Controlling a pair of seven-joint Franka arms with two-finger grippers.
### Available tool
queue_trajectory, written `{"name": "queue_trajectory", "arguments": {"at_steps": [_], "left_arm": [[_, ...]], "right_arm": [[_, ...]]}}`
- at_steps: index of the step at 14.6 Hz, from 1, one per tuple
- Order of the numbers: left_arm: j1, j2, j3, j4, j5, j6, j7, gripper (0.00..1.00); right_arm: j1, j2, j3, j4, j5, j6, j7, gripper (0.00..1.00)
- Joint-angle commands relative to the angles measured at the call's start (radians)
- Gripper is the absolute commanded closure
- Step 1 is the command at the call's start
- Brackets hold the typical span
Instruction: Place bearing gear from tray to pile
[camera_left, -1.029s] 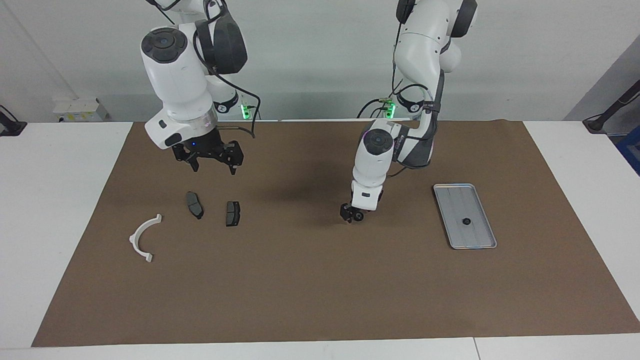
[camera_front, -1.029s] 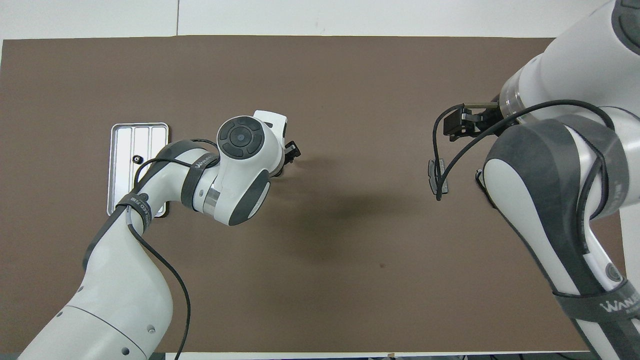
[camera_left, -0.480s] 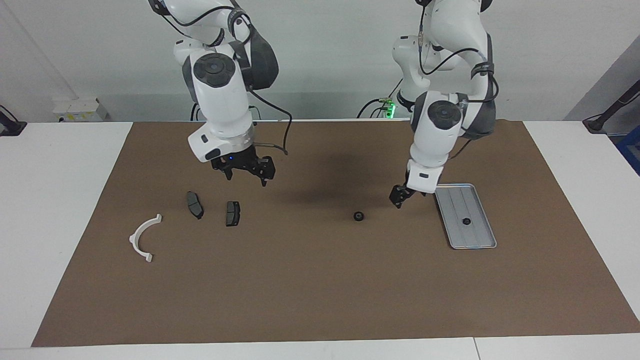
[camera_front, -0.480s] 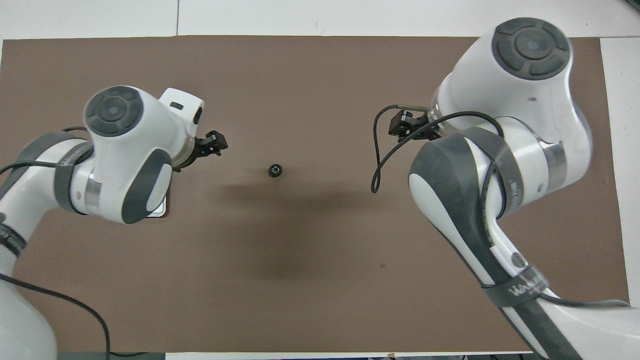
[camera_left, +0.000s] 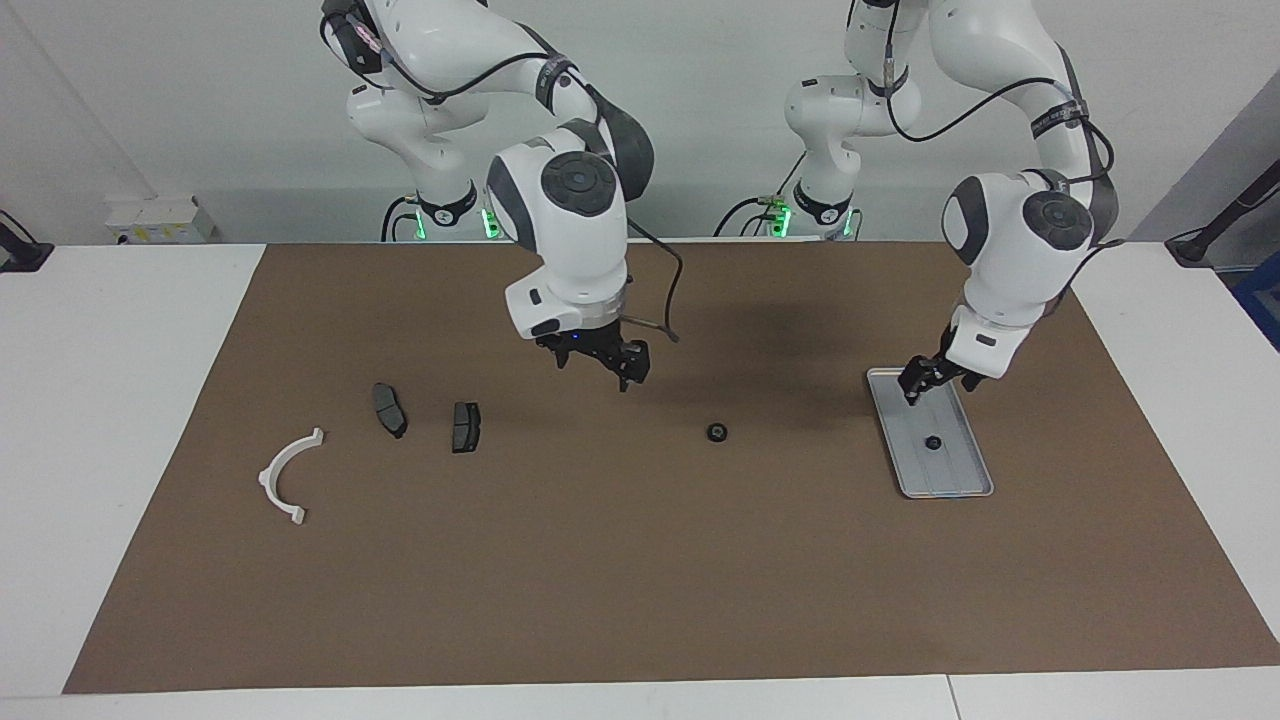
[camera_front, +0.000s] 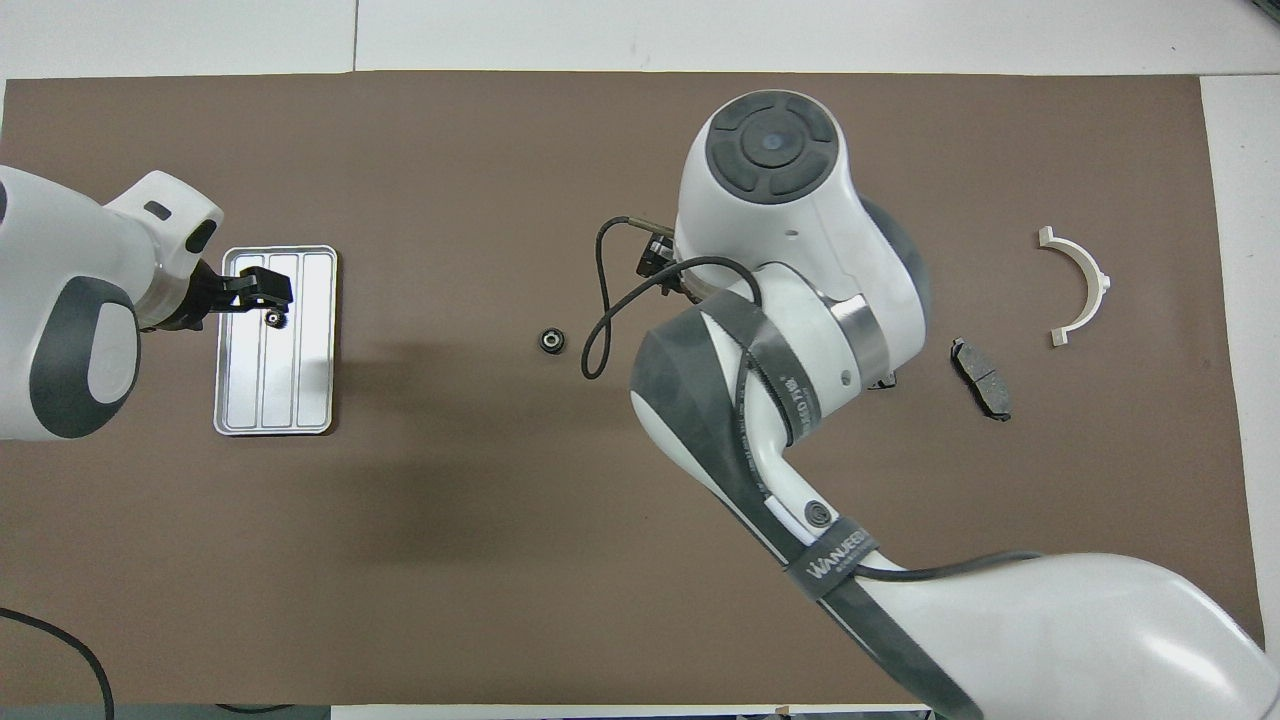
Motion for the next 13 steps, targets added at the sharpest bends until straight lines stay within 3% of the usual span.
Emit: {"name": "queue_trajectory", "arguments": {"at_steps": [1, 9, 13], "left_arm": [[0.044, 0.017, -0.012, -0.035, 0.01, 0.096, 0.084, 0.0], [0.059, 0.133, -0.012, -0.042, -0.003, 0.226, 0.053, 0.02], [0.059, 0.152, -0.012, -0.061, -0.005, 0.257, 0.022, 0.26]], "right_arm": [[0.05, 0.117, 0.002, 0.11, -0.034, 0.038, 0.145, 0.0], [0.158, 0.292, -0.001, 0.228, -0.089, 0.097, 0.309, 0.0], [0.212, 0.367, -0.01, 0.287, -0.104, 0.109, 0.309, 0.02]]}}
